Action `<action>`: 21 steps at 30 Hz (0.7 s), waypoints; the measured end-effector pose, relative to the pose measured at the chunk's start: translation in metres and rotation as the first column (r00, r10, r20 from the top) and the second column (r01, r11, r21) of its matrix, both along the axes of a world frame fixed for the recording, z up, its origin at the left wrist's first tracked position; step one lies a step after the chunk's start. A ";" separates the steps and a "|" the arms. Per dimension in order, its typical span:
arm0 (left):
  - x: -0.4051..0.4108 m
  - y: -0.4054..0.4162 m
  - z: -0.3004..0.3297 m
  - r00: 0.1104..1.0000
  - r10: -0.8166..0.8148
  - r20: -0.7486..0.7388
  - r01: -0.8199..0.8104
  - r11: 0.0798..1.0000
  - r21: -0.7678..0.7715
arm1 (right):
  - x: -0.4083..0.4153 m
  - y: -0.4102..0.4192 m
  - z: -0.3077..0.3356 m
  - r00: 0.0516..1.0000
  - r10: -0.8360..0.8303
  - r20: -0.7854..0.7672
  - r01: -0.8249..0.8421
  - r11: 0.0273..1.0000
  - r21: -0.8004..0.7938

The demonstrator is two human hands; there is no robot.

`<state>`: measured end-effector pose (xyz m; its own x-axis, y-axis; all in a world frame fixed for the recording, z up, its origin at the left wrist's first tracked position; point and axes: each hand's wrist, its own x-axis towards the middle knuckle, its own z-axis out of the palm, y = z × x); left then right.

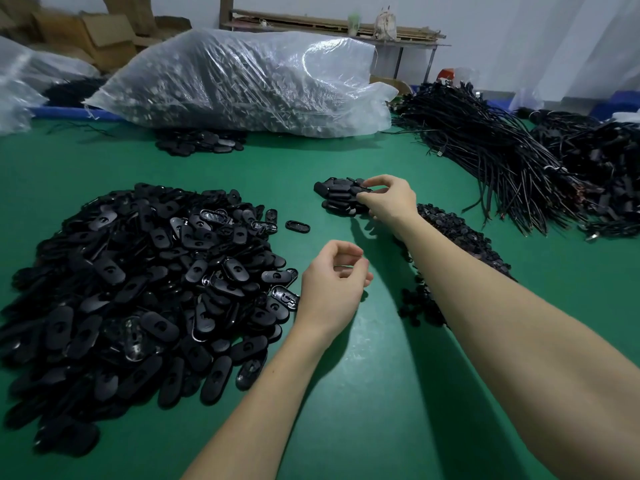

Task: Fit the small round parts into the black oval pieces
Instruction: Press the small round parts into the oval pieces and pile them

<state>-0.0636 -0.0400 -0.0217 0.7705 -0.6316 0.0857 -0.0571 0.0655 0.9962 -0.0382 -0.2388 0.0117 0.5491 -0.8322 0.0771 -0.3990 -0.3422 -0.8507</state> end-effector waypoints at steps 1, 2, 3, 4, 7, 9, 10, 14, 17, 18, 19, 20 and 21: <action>0.000 0.000 0.000 1.000 -0.003 0.004 0.003 1.000 0.002 | -0.003 0.002 0.001 1.000 0.010 0.000 -0.010 1.000 -0.018; -0.001 0.001 0.000 1.000 -0.011 0.011 0.011 1.000 0.004 | -0.005 0.006 0.002 1.000 0.028 -0.003 -0.028 0.999 -0.046; -0.001 0.001 -0.001 1.000 -0.016 0.022 0.016 1.000 0.005 | -0.006 0.010 0.004 0.998 0.056 -0.010 -0.057 0.995 -0.080; -0.001 0.001 -0.001 0.999 -0.019 0.033 0.019 1.000 0.007 | -0.007 0.015 0.006 0.995 0.101 -0.025 -0.103 0.988 -0.117; 0.000 0.000 -0.003 0.997 -0.040 0.073 0.038 0.999 0.021 | -0.001 0.036 0.014 0.943 0.304 -0.136 -0.327 0.922 -0.209; -0.001 -0.002 -0.003 0.993 -0.057 0.099 0.054 0.998 0.034 | 0.009 0.054 0.023 0.859 0.422 -0.292 -0.494 0.832 -0.251; -0.001 -0.002 -0.004 0.991 -0.068 0.117 0.063 0.997 0.041 | 0.017 0.064 0.027 0.807 0.462 -0.369 -0.566 0.784 -0.256; -0.001 0.000 0.001 0.911 -0.018 0.413 -0.057 0.984 0.169 | 0.046 0.097 0.029 0.676 0.486 -0.554 -0.699 0.660 -0.275; 0.001 0.005 0.004 0.977 0.159 0.144 -0.165 0.986 0.029 | 0.057 0.111 0.024 0.684 0.453 -0.571 -0.695 0.643 -0.322; -0.001 0.007 0.007 0.989 0.145 0.023 -0.146 0.989 0.021 | 0.059 0.113 0.022 0.697 0.441 -0.565 -0.684 0.645 -0.341; -0.002 0.007 0.010 0.988 0.154 -0.029 -0.152 0.987 0.049 | 0.059 0.115 0.021 0.707 0.431 -0.560 -0.675 0.646 -0.355; -0.002 0.005 0.011 0.986 0.165 0.025 -0.166 0.983 0.079 | 0.059 0.115 0.020 0.712 0.429 -0.557 -0.672 0.646 -0.361; -0.004 0.004 0.011 0.977 0.140 0.158 -0.157 0.983 0.098 | 0.058 0.115 0.020 0.712 0.434 -0.553 -0.673 0.646 -0.359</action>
